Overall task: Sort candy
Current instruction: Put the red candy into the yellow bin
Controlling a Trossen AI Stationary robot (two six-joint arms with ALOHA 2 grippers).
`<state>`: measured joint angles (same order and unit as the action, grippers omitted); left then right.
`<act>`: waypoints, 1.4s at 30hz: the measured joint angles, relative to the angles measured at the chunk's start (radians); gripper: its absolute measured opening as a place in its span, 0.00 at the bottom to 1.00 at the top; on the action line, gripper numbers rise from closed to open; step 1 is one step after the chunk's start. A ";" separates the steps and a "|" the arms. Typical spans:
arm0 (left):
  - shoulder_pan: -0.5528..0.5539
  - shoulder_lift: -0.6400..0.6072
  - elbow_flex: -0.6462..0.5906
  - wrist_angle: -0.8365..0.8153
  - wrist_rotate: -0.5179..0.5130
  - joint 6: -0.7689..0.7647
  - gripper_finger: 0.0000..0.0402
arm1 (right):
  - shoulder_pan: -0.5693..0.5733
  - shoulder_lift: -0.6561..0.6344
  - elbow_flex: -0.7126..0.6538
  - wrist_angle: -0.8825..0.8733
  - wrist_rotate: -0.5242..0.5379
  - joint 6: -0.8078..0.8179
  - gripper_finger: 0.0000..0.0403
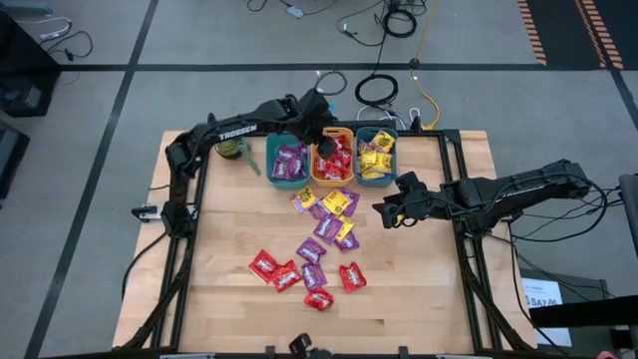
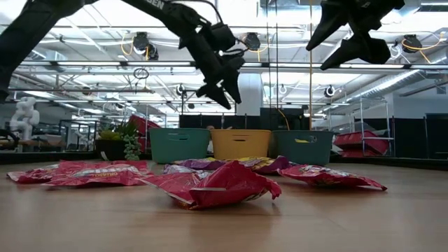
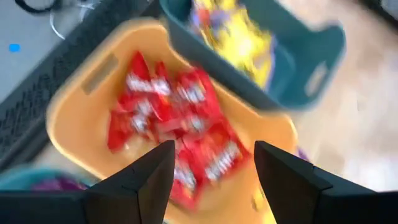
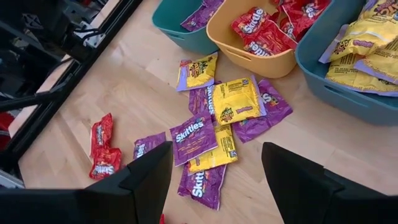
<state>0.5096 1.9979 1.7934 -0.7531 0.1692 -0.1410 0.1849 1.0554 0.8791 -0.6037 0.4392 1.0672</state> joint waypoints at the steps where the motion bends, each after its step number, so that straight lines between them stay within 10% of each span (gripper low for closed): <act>1: -0.010 -0.014 -0.006 -0.031 -0.001 0.013 0.57 | 0.000 0.000 0.000 0.000 -0.001 -0.009 0.59; 10: -0.145 -0.282 -0.339 -0.014 -0.138 -0.091 0.57 | 0.000 0.000 0.000 -0.009 -0.064 -0.065 0.59; 24: -0.592 -0.831 -0.938 0.035 -0.444 -0.951 0.57 | 0.000 0.000 0.000 -0.009 -0.132 -0.170 0.59; 33: -0.938 -0.763 -1.091 0.138 -0.577 -1.396 0.57 | 0.000 0.000 0.000 -0.006 -0.132 -0.172 0.59; 42: -1.052 -0.503 -1.092 0.340 -0.501 -1.451 0.57 | 0.000 0.000 0.000 -0.002 -0.132 -0.190 0.59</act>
<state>-0.5421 1.4944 0.7017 -0.4131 -0.3318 -1.5925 0.1852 1.0550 0.8787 -0.6060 0.3077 0.8775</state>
